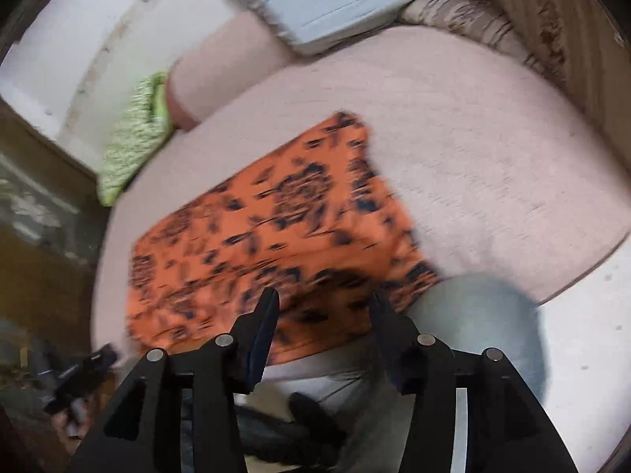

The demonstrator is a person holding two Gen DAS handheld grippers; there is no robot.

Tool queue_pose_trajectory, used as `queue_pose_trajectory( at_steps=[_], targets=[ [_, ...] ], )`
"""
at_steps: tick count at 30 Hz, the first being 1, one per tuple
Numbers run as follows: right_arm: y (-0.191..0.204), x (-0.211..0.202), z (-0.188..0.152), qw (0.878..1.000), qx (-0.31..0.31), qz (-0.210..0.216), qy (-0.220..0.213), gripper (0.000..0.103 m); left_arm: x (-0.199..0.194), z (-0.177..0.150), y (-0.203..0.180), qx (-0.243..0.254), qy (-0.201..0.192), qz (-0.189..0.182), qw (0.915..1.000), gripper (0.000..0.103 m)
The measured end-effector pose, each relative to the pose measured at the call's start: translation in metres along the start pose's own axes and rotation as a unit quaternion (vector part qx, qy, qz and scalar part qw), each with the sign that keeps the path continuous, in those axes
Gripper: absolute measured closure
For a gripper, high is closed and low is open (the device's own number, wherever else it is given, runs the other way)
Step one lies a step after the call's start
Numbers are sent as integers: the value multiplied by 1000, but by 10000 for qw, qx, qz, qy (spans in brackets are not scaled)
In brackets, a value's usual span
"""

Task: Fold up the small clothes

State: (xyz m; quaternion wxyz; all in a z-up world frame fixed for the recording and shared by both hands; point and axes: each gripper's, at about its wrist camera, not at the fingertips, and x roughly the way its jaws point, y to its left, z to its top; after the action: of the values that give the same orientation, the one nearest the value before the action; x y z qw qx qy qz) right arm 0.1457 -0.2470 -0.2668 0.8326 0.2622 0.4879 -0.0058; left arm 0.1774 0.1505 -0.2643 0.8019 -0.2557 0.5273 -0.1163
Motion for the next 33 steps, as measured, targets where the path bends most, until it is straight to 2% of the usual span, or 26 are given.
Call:
queue_pose_trajectory(
  at_steps=[2, 5, 8, 9, 10, 11, 12, 14, 16, 19, 21, 23, 25, 28, 29, 30, 33],
  targets=[
    [2, 11, -2, 9994, 103, 282, 167, 50, 12, 1, -5, 29, 141, -11, 9999, 63],
    [-8, 34, -1, 9940, 679, 773, 381, 49, 44, 8, 2, -318, 403, -135, 9986, 59],
    [-21, 58, 4, 9874, 1172, 925, 527, 49, 75, 20, 15, -711, 559, -240, 9956, 61],
    [-23, 63, 8, 9875, 1201, 890, 509, 58, 82, 25, 20, -846, 610, -191, 9944, 64],
    [-25, 66, 12, 9885, 1188, 804, 481, 67, 87, 30, 25, -929, 646, -173, 9934, 68],
    [-26, 68, 17, 9897, 1157, 695, 471, 88, 90, 33, 28, -1020, 686, -204, 9922, 87],
    [-26, 67, 19, 9900, 1162, 652, 468, 94, 90, 36, 31, -1146, 713, -215, 9906, 96],
    [-25, 56, 24, 9912, 1147, 543, 384, 96, 77, 37, 28, -1174, 570, -360, 9908, 97],
    [-17, 32, 27, 9974, 715, -11, 122, 100, 52, 36, 12, -727, 235, -279, 9967, 98],
    [-6, 22, 25, 9958, 50, -910, -41, 103, 47, 33, 7, -442, 157, -11, 9989, 97],
    [-12, 35, 25, 9920, -103, -1257, 75, 103, 72, 35, 13, -394, 366, 488, 9974, 97],
    [-24, 50, 25, 9933, 190, -1084, 350, 103, 99, 33, 18, -590, 825, 546, 9933, 96],
    [-26, 43, 25, 9965, 336, -711, 287, 103, 101, 31, 10, -516, 915, 534, 9930, 96],
    [-23, 25, 29, 9969, 314, -723, -18, 86, 90, 30, -3, -196, 870, 448, 9950, 80],
    [-24, 21, 32, 9972, 313, -670, -56, 67, 84, 27, -4, -169, 872, 417, 9952, 76],
    [-25, 20, 35, 9971, 306, -685, -77, 58, 78, 26, -7, -131, 853, 358, 9956, 75],
    [-33, 26, 42, 9971, 308, -695, 31, 58, 56, 26, -15, -33, 742, 211, 9970, 75]
  ],
)
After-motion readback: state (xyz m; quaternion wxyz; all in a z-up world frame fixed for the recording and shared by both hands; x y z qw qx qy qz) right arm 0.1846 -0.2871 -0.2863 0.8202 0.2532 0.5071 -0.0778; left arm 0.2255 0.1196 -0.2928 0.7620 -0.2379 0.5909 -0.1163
